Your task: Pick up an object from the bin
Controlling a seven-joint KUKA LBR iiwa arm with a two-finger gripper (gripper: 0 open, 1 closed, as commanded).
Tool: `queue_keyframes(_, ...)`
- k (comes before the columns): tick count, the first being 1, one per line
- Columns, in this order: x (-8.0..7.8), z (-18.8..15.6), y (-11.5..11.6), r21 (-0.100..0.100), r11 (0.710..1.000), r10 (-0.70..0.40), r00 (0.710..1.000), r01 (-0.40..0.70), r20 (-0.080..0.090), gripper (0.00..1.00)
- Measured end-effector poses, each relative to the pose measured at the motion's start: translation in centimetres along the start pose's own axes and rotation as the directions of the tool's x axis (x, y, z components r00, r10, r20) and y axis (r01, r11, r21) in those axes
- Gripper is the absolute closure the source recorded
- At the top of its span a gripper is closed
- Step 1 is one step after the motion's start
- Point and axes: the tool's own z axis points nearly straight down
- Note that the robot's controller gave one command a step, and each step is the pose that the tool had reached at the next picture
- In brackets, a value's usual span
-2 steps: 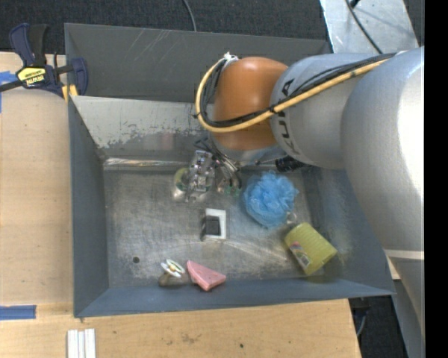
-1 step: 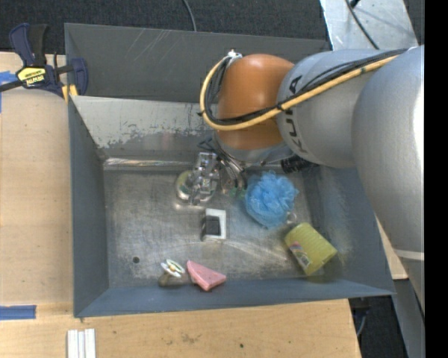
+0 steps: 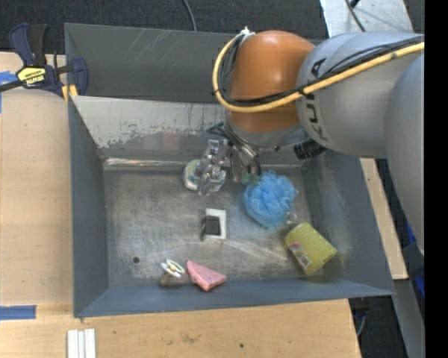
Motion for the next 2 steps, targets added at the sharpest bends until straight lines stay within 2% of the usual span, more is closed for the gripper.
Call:
queue_keyframes(1,-0.1,-2.5,0.3,-0.004,1.000,-0.006,1.000,0.006,0.018,1.00)
queue_keyframes(2,0.4,0.3,0.6,0.000,1.000,-0.007,1.000,0.007,0.001,1.00)
